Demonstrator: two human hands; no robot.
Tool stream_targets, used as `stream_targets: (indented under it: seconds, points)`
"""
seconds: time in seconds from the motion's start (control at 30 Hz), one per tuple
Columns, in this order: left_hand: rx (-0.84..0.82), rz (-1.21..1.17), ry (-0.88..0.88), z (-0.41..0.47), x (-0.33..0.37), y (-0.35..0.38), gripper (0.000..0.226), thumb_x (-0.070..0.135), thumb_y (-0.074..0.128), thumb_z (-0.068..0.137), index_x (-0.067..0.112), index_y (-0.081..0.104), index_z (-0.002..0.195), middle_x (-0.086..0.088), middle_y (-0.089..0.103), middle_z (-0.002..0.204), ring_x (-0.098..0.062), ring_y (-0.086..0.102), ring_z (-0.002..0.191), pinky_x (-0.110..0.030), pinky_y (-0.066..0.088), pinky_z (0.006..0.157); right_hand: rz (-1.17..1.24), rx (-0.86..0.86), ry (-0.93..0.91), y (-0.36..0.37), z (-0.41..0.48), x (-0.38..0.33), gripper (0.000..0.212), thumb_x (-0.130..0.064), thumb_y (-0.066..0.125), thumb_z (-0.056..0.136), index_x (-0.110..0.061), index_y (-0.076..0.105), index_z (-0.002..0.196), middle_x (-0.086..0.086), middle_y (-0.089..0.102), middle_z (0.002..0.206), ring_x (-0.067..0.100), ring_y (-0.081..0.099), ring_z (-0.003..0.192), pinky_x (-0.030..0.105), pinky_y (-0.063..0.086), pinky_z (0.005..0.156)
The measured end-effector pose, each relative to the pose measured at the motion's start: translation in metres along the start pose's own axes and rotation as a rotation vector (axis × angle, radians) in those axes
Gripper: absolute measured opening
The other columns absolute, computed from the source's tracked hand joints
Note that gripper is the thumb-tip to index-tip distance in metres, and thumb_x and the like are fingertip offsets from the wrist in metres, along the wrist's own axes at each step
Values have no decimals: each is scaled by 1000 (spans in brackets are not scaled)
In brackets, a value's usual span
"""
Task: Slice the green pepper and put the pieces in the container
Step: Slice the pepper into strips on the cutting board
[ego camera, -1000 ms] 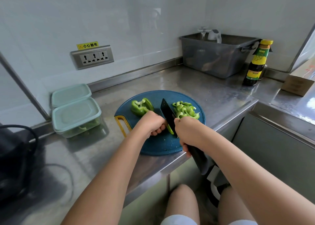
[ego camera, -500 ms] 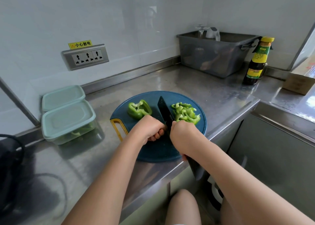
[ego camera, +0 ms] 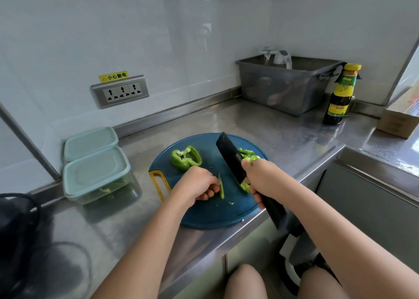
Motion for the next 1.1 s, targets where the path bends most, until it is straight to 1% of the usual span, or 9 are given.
stream_targets:
  seconds: [0.13,0.3,0.4,0.5,0.57,0.67,0.8,0.93,1.1]
  points:
    - [42,-182,131,-10,8,-15,22,6,55,91,11,47,71,3,59,46,-7,46,37,-17,34,37,29,-84,24,2,-14,-9,49,-46,33,95,-7,45,69,7,46,46,20,41,31,20,37,36]
    - [460,-194,257,-6,6,-55,8,8,47,95,10,48,103,0,61,56,-6,50,38,-18,38,38,-44,-228,-58,22,-38,12,42,-41,29,99,-5,44,83,10,42,54,20,38,34,19,36,35]
    - [649,176,274,-1,-1,-70,49,29,67,83,14,43,124,3,64,91,-16,62,82,-29,46,69,-63,-228,-105,24,-38,25,41,-40,29,99,-6,43,82,11,41,52,20,37,33,20,37,34]
    - [468,486,241,12,-10,-75,99,41,83,63,19,28,142,-6,40,139,-25,41,127,-39,36,103,-56,-218,-139,20,-37,30,40,-40,29,99,-7,42,81,11,43,51,22,38,35,23,39,35]
    - [301,538,230,24,-14,-71,112,39,86,58,20,20,147,-7,28,150,-26,31,136,-41,29,110,-25,-202,-143,19,-38,33,40,-40,30,99,-7,42,82,12,44,51,23,39,37,24,39,36]
    - [301,413,242,38,-19,-64,104,39,87,56,22,30,141,-6,43,139,-26,43,127,-41,36,106,18,-171,-146,23,-40,39,39,-40,31,99,-7,43,81,11,45,51,23,39,36,23,38,36]
    - [411,401,286,38,-19,-60,70,42,86,55,26,46,110,1,53,107,-23,55,104,-40,47,88,-25,-140,-129,30,-38,44,38,-37,30,97,-6,44,81,12,46,49,24,43,34,23,39,35]
    - [381,502,323,6,-21,-55,62,41,83,61,29,44,107,7,50,107,-15,50,99,-29,38,76,-84,-74,-166,15,-24,39,34,-26,26,98,-7,42,75,17,47,47,24,43,30,27,42,42]
    - [352,543,365,-34,-35,-42,59,40,81,65,27,41,107,9,46,102,-8,47,90,-13,32,63,-116,15,-283,9,-23,32,44,-37,26,98,-1,45,82,16,51,55,22,46,34,25,40,42]
Point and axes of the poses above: each hand's wrist, its own z-axis towards the middle knuckle, its own y-axis out of the palm, x = y × z, the point moved 1 cm from there along z, towards the middle knuckle
